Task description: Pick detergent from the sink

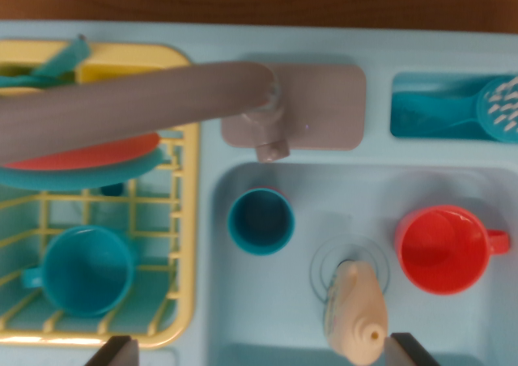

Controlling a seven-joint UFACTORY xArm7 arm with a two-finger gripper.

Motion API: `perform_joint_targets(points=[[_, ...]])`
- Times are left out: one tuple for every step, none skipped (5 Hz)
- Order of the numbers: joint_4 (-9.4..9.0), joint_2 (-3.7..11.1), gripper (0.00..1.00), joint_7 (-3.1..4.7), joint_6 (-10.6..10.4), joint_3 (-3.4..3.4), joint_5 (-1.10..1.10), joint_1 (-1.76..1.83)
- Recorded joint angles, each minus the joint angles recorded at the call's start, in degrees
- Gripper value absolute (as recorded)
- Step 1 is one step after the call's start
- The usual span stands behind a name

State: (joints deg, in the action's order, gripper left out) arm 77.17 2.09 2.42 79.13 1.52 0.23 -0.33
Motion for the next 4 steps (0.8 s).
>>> perform_joint_targets(points=[[-2.44, 0.89, 0.0, 1.1, -2.6, 0.48, 0.01, -0.32], [-2.44, 0.89, 0.0, 1.1, -2.6, 0.48, 0.01, -0.32], [-4.92, 1.81, 0.0, 2.23, -5.3, 0.97, 0.01, -0.64], [-4.92, 1.81, 0.0, 2.23, -5.3, 0.97, 0.01, -0.64]])
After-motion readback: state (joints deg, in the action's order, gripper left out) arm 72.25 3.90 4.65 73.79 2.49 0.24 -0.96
